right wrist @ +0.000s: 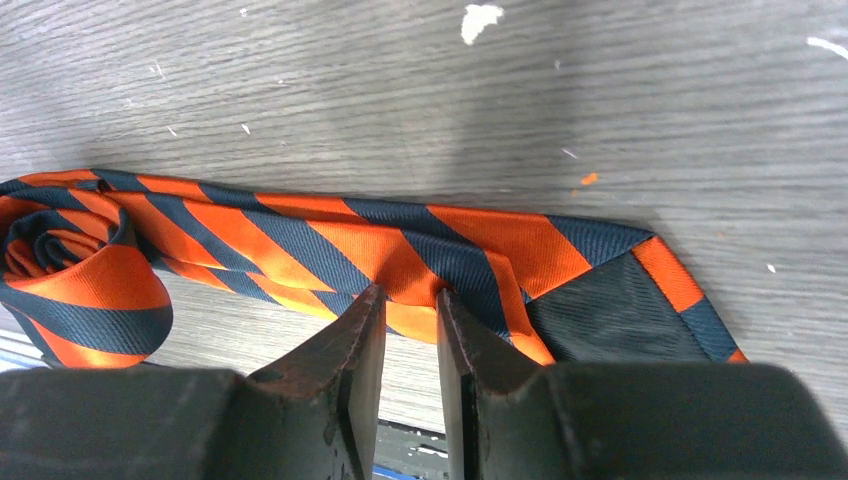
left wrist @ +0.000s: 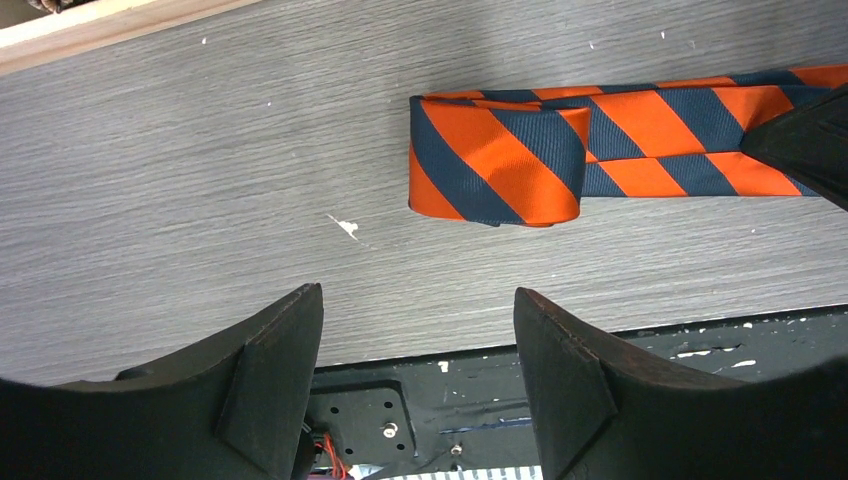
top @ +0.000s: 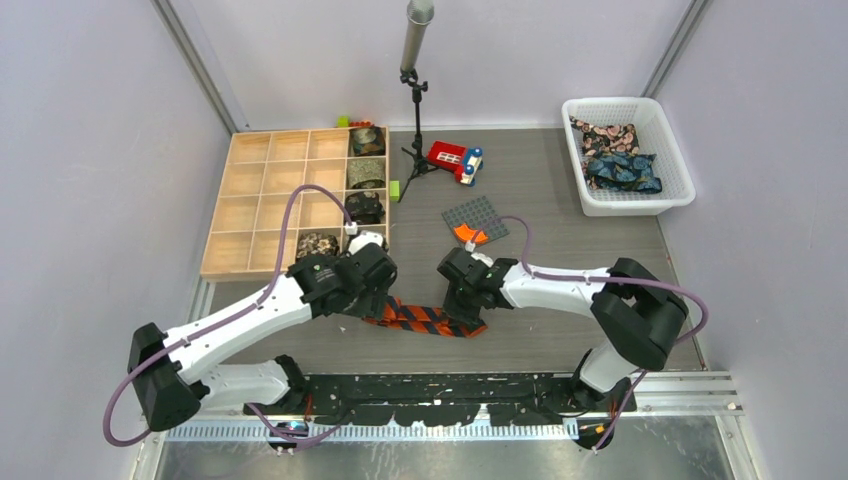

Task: Roll the ties
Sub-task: Roll the tie at the center of the board.

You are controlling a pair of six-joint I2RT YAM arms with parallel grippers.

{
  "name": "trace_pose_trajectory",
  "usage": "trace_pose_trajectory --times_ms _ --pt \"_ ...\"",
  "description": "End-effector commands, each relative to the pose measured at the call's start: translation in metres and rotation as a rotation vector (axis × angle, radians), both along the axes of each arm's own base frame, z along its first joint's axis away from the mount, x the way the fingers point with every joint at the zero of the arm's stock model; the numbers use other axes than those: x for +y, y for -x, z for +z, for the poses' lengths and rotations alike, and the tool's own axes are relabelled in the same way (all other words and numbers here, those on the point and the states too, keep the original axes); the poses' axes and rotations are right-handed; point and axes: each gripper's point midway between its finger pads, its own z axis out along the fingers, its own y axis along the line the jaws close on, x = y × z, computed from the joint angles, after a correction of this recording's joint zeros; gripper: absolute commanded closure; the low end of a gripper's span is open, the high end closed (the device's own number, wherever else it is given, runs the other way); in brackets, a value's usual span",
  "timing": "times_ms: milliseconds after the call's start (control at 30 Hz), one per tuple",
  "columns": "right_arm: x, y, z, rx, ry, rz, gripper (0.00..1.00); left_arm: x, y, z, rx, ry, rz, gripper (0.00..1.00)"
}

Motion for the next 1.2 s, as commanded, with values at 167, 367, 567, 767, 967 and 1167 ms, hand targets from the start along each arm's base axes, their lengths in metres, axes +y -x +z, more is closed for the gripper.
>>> trace_pose_trajectory --times_ms 167,367,567,767,967,1167 --pt "-0.034 -0.031 -0.021 -0.014 0.183 0.087 0.70 0.010 -0.010 0.001 -0.018 0.075 0.050 0.29" --pt "-0.040 -0.051 -0.013 -0.038 0.295 0.191 0.70 0.013 -0.013 -0.007 -0.020 0.133 0.077 0.28" --pt "-0.034 -0.057 0.026 -0.099 0.256 0.205 0.66 0.008 -0.018 -0.031 0.020 0.167 0.099 0.31" --pt "-0.004 -0.051 0.080 -0.173 0.150 0.238 0.60 0.010 -0.023 -0.034 -0.008 0.245 0.143 0.30" --pt "0.059 -0.042 0.104 -0.223 -0.037 0.235 0.62 0.019 -0.031 -0.037 -0.002 0.324 0.168 0.31" --pt "0.103 -0.048 0.106 -0.219 -0.112 0.271 0.65 0.017 -0.041 -0.038 0.023 0.447 0.179 0.33"
